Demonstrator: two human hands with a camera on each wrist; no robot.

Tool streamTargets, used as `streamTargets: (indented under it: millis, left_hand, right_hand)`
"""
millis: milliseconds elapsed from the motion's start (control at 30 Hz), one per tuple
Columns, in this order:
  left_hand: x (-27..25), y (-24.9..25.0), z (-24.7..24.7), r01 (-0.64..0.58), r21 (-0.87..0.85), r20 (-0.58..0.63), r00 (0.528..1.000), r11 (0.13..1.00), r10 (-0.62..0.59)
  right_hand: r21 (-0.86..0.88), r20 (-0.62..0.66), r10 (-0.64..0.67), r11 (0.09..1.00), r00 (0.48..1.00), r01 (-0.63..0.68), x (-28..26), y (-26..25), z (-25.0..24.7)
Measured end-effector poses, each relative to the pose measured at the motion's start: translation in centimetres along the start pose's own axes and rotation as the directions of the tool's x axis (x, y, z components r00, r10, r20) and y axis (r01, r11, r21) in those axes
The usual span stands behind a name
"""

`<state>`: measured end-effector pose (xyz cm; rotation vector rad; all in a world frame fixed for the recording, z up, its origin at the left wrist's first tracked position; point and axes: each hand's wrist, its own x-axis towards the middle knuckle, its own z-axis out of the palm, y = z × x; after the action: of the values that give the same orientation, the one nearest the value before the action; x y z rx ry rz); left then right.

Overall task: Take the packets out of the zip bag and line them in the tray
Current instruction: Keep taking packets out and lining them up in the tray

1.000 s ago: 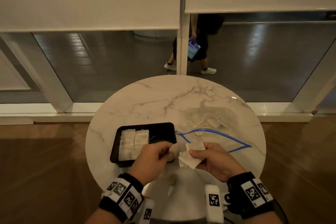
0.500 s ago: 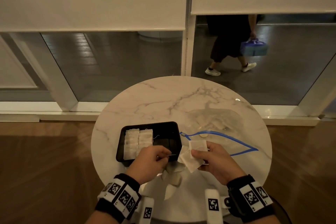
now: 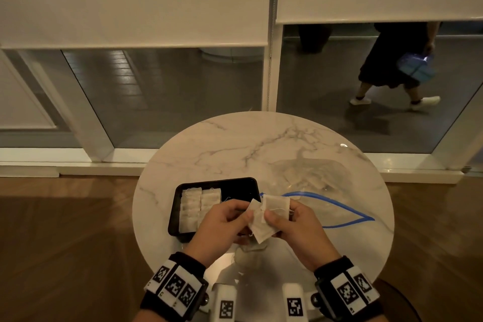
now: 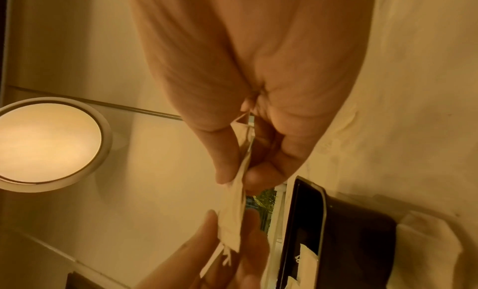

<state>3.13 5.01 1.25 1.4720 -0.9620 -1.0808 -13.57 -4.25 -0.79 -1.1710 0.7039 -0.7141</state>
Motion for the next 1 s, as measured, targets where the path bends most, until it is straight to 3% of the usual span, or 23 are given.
streamTargets:
  millis: [200,333,467,700,1000]
  left_hand:
    - [0.2,-0.2,-0.2,-0.013,-0.004,-0.099,0.995,1.0,0.012]
    - [-0.2,-0.2,0.1,-0.013,-0.043,-0.065,0.998,0.999,0.01]
    - [-0.2,-0.6,0.2,-0.073,0.032,-0.044,0.996,0.997,0.075]
    - [0.6,-2.5,-1.5,-0.036,0.096,-0.266,0.962,0.995,0.061]
    - [0.1,-4.0,-2.9,0.035,0.216,-0.307,0.951,0.976,0.034]
  right_hand:
    - [-0.038,-0.018,-0.041,0.998,0.999,0.041,0.0,0.0,-0.1]
    - [-0.035,-0.026,-0.053,0.998,0.998,0.052,0.1,0.2,0.2]
    - [-0.029,-0.042,-0.064,0.998,0.997,0.063,0.3,0.5,1.0]
    - [0.071,-0.286,-0.065,0.993,0.956,0.089,1.3,0.5,0.1]
    - [0.079,-0.39,-0.014,0.996,0.921,0.048,2.1,0.5,-2.7]
